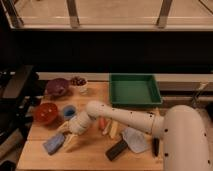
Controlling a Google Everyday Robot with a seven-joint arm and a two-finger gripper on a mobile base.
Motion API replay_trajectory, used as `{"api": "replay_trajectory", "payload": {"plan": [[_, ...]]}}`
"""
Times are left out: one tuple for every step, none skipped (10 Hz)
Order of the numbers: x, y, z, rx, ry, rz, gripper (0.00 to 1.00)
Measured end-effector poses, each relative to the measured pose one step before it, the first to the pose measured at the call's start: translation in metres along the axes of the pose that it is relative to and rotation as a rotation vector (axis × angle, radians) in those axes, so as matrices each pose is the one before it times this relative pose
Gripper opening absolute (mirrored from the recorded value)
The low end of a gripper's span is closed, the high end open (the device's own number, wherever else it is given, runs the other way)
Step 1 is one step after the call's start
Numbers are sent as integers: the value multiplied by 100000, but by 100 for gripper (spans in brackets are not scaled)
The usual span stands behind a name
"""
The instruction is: Place sponge in purple bowl
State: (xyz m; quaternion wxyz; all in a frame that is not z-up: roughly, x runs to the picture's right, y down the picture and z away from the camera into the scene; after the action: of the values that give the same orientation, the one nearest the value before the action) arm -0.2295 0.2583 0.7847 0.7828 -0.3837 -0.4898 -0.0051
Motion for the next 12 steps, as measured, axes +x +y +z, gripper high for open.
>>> {"api": "replay_trajectory", "payload": {"plan": [[93,114,616,-704,-1256,76,66],[69,55,320,-270,-670,169,66],[116,69,453,43,-563,156,62],[-2,140,399,-153,123,-506,53],[-71,81,216,60,275,-658,45],[-70,166,119,193,520,-576,34],[-22,257,-74,652,479,-55,24],[-104,327,-500,1481,522,46,14],[-171,500,-1108,1947,835,60,5],[-49,645,-1488,2137,834,620,0],[148,625,-1688,1799,1106,1228,0],[220,446,-1398,1216,259,1361,0]]}}
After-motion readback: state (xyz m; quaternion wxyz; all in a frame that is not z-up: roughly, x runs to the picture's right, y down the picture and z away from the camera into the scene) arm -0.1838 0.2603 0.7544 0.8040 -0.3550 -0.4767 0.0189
